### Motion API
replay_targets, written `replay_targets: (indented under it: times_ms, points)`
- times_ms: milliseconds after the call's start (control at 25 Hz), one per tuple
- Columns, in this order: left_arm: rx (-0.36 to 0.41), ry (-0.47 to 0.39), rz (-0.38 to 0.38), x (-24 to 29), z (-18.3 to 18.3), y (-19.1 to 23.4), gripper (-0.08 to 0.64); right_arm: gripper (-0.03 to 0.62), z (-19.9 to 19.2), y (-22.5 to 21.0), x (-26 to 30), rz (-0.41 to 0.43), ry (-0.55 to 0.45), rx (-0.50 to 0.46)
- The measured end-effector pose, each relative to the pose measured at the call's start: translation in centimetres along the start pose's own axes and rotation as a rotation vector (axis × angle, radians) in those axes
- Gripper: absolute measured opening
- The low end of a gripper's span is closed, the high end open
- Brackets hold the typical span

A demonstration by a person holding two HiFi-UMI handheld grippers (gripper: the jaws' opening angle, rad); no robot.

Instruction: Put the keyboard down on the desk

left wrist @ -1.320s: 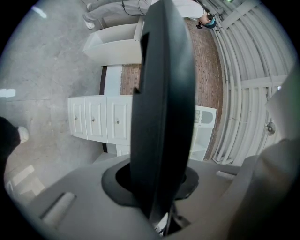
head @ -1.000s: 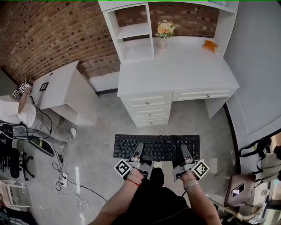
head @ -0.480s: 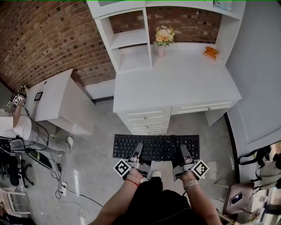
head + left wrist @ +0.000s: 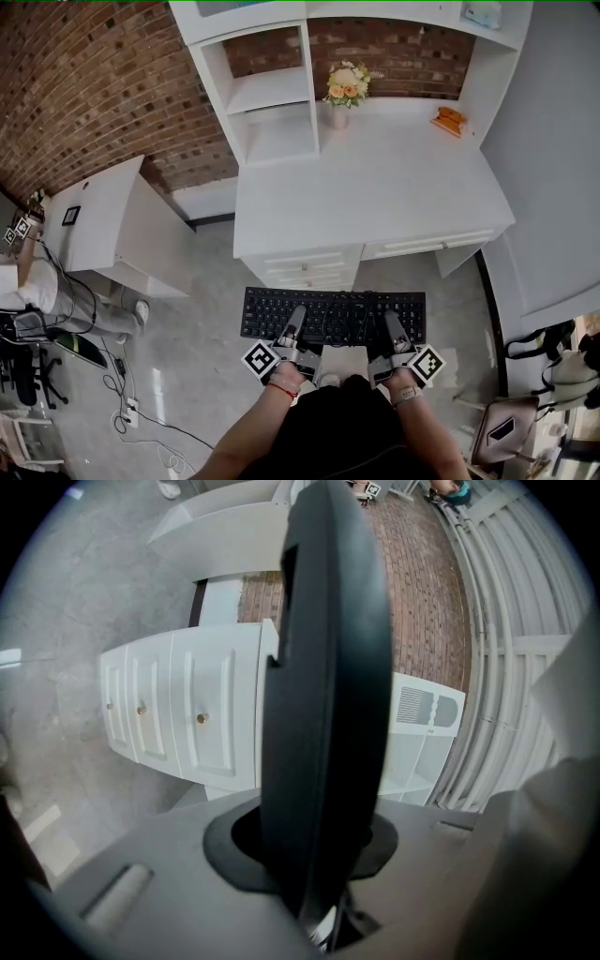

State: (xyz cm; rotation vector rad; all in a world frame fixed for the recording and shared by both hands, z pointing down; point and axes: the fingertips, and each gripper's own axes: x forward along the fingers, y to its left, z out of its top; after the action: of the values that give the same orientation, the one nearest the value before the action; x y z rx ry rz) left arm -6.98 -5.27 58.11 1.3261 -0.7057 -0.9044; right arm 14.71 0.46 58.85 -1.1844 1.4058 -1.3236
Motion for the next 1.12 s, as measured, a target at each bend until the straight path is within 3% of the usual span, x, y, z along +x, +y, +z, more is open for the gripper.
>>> replay_targets:
  times_ms: [440, 1120]
  points:
    - [-0.034, -0.045, 0.010, 3.1, 1.8, -0.1, 0.081, 0.074, 1.0, 0.1, 4.3, 0.000, 0.039, 0.002]
    - [-0.015, -0.090, 0.022, 11.8, 5.4, 0.7, 0.081, 0.074, 4.3, -0.7, 14.4, 0.005, 0.097, 0.027]
